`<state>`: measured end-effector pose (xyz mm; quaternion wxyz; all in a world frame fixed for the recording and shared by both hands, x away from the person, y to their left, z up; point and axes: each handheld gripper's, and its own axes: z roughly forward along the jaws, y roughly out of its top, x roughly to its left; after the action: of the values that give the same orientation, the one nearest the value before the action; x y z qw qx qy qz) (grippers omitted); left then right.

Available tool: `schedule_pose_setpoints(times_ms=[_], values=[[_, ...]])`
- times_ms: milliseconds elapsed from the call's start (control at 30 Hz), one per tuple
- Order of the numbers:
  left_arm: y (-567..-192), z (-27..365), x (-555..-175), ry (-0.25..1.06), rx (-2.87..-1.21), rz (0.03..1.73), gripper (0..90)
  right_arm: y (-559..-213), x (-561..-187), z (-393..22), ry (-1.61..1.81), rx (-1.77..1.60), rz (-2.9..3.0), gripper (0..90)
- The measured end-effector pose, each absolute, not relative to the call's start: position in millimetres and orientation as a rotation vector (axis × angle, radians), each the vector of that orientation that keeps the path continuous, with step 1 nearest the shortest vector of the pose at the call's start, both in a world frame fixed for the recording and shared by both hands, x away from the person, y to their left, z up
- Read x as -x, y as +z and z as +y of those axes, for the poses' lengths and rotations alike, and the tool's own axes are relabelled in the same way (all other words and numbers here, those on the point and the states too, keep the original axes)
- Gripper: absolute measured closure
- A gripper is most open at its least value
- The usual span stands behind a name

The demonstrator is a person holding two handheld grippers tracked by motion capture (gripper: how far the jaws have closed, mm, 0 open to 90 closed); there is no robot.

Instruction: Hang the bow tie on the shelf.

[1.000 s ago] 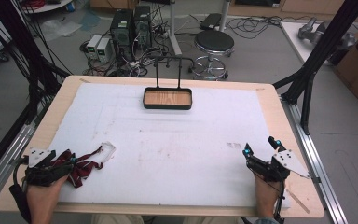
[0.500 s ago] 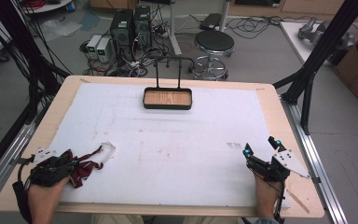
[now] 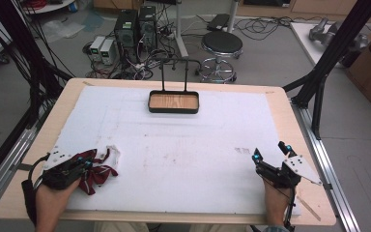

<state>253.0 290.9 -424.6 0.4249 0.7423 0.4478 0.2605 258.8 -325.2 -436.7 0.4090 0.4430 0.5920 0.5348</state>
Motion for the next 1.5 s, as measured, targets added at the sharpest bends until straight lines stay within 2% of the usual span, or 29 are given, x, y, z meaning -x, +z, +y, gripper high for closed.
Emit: schedule_pose_setpoints(times_ms=[167, 567, 800, 967, 1200, 1500], values=[[-404, 264, -263, 0.690, -1.841, 0.934, 85.9, -437, -259, -326, 1.352, -1.113, 1.490, 10.3], [-339, 204, -314, 0.600, -1.940, 0.545, 85.9, -437, -260, -327, 1.365, -1.120, 1.491, 10.3], [-313, 190, -345, 0.603, -1.897, 0.474, 85.8, -437, -260, -327, 1.367, -1.119, 1.488, 10.3], [-290, 181, -386, 0.635, -1.851, 0.426, 85.8, -437, -261, -328, 1.373, -1.126, 1.483, 10.3], [-281, 178, -429, 0.657, -1.839, 0.435, 85.8, -437, -261, -328, 1.377, -1.126, 1.483, 10.3], [-274, 175, -482, 0.746, -1.825, 0.467, 85.7, -437, -261, -329, 1.384, -1.132, 1.484, 10.3]])
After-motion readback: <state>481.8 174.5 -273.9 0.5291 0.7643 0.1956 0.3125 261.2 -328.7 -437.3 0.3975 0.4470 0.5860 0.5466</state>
